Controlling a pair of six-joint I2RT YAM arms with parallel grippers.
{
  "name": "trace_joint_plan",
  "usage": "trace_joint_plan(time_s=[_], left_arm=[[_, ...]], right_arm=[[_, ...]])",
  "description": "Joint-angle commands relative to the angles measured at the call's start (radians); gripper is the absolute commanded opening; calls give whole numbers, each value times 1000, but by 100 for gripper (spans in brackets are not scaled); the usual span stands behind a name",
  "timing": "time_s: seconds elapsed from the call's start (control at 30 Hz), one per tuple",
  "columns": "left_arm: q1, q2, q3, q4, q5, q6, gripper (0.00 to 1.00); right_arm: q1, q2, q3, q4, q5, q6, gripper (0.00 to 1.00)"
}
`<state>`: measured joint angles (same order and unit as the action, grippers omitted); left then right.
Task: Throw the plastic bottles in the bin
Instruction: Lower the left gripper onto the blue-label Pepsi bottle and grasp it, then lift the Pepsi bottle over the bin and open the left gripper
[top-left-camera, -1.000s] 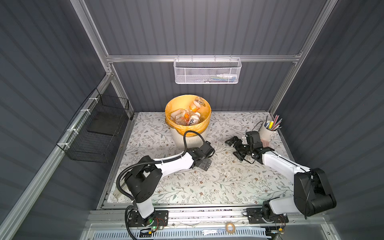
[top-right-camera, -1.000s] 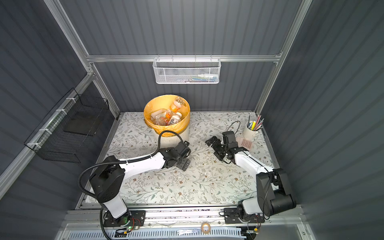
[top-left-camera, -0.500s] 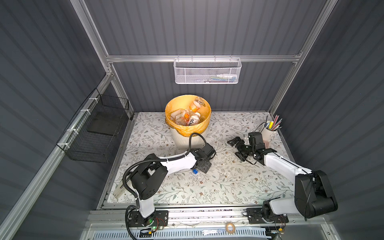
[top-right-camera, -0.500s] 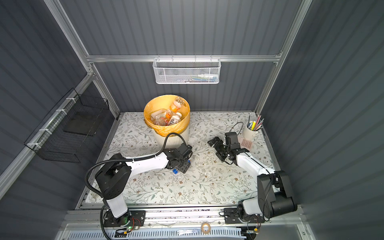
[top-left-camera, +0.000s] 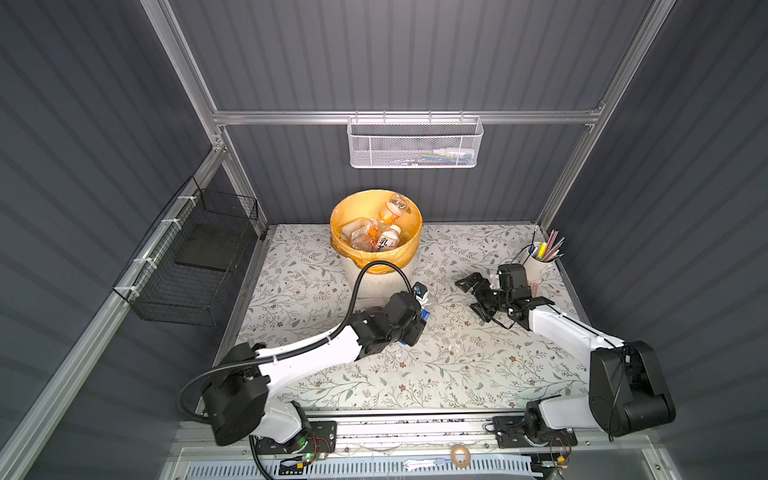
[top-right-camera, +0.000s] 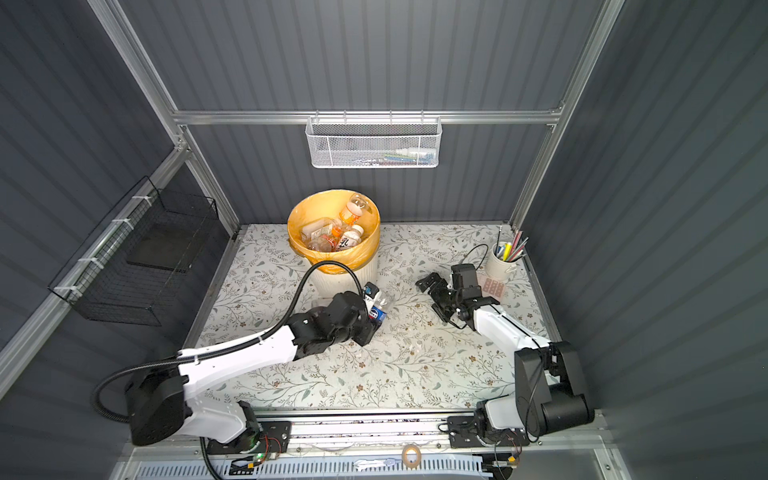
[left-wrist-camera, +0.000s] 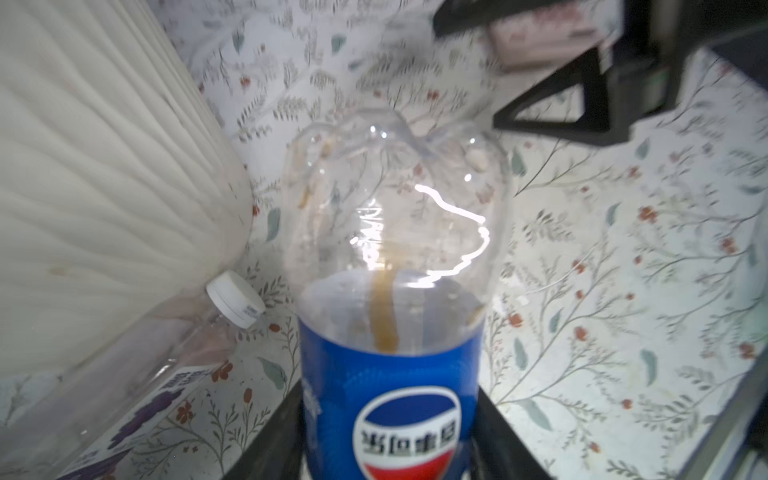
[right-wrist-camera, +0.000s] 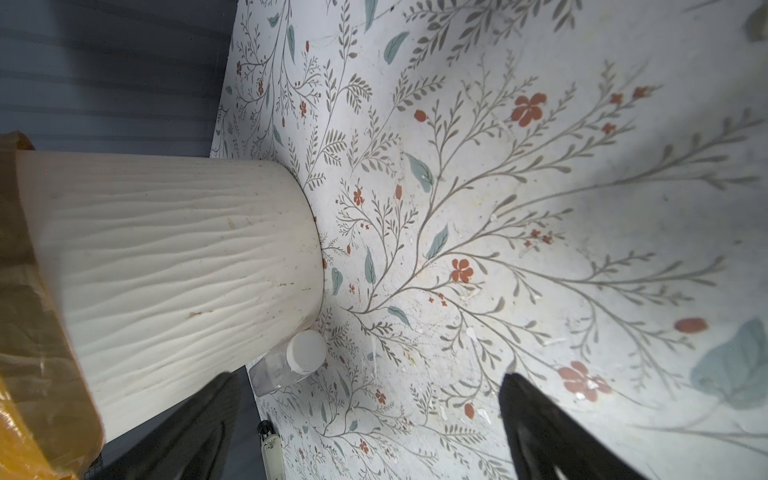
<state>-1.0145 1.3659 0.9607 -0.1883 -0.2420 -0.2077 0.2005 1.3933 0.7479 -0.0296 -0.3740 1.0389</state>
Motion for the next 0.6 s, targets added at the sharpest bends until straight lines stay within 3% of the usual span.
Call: trace_joint_plan(time_s=[0.0,0.13,0.27,0.37,0.5,0.57], left_arm=[[-10,-149,-28,135,-132,55,55],[-11,-277,26,194,-276,198,56],[12,-238,207,172,-385,360,56],[93,-162,358,101,-339,390,56],[289,-40,518,-21,-205,314,58],[351,31,579,-108,-203,284,62]], right_arm=[[-9,-13,-10,2,-1,-4,99],[-20,-17,-9,-1,-3,-8,99],[-24,-17,-10,5,-9,-7,99],[-27,-24,-10,7,-10,-8,99],[-31,-36,-17,10,-11,-8,99],[-35,-46,-22,10,-11,-8,99]])
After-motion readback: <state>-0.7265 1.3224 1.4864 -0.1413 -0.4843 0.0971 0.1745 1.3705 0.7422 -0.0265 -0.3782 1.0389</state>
